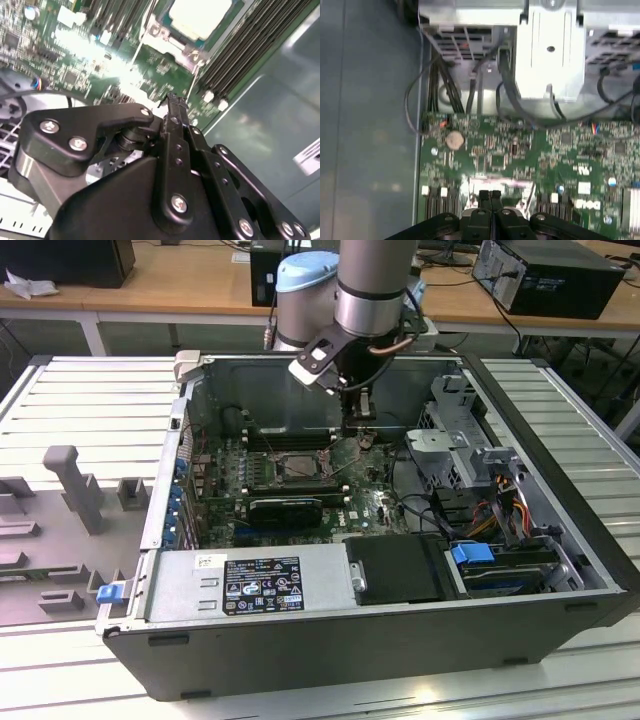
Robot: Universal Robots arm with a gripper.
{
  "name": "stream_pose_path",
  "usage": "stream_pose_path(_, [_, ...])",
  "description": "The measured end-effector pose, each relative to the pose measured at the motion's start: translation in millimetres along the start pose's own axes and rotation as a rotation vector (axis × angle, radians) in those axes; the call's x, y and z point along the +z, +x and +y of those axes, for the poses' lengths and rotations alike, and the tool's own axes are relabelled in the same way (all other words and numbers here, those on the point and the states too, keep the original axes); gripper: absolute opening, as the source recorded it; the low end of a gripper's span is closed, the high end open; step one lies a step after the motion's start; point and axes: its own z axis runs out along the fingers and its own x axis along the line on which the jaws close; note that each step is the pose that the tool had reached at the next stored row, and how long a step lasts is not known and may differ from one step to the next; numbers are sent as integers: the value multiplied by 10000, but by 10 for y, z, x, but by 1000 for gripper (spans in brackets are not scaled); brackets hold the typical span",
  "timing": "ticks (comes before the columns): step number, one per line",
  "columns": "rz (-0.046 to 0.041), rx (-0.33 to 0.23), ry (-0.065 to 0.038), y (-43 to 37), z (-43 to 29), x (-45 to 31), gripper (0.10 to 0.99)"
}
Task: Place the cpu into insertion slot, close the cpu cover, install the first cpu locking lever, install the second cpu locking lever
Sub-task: 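Close the cpu cover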
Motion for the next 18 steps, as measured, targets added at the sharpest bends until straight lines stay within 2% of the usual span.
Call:
stream_pose_path(4, [-3,0,5,-6,100,24,106])
stream_pose_path(8, [-2,-4,5,-13,151,38,106])
stream_pose_path(13, [1,-14,5,-36,258,55,106])
stream_pose_path(15, [-1,-15,6,-41,280,71,106])
stream_pose_path(18, [-1,-16,6,-75,279,151,106])
